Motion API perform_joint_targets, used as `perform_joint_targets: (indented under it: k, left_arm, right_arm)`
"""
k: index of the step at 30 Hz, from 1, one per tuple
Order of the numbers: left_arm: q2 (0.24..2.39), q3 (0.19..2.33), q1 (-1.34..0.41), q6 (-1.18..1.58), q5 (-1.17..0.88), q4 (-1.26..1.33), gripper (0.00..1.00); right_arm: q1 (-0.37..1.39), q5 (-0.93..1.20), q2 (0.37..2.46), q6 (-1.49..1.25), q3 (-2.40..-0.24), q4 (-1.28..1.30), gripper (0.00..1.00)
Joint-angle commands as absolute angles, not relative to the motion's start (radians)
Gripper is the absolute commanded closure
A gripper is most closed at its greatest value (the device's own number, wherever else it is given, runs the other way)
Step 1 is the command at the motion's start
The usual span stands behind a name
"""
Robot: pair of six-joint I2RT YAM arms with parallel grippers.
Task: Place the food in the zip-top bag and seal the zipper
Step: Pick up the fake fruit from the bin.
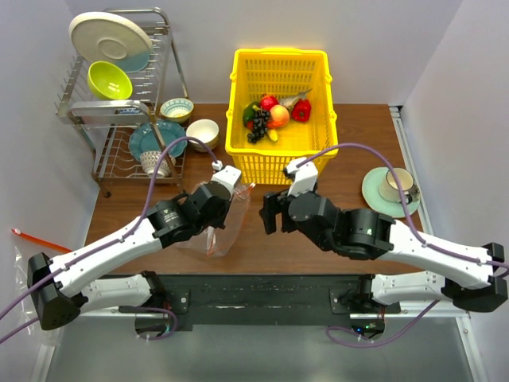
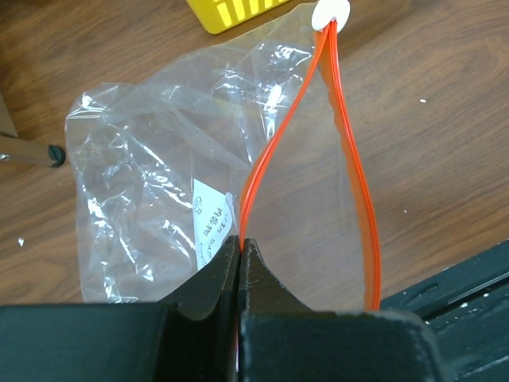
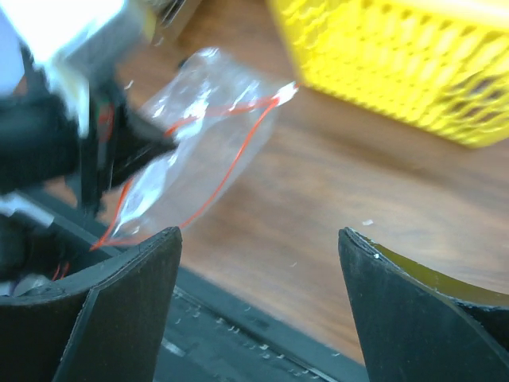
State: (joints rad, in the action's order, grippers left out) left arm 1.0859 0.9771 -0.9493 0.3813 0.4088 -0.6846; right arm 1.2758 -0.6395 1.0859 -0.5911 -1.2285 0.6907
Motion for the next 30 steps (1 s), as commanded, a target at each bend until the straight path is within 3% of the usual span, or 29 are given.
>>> perform_joint_targets:
  k: [1, 7, 19, 30]
  left_arm:
    - [1.080, 0.927, -0.942, 0.333, 0.402, -0.592, 1.00]
    - [1.063, 0.887, -0.927, 0.304, 0.382, -0.534, 1.00]
    - [1.075, 0.902, -0.914, 0.311, 0.345, -0.551, 1.00]
    - [1.069, 0.917, -0.914, 0.350, 0.278, -0.566, 1.00]
  right_arm:
    - [1.217, -0.759, 1.129, -0.529, -1.385, 0.871, 0.18]
    - [1.023, -0.589, 1.202, -0.404, -1.523, 0.857, 0.18]
    - [0.608, -0.244, 1.612, -0.275, -1.908, 0.862, 0.19]
    - [0.453, -0.077, 2.020, -0.245, -2.224, 0.841, 0.20]
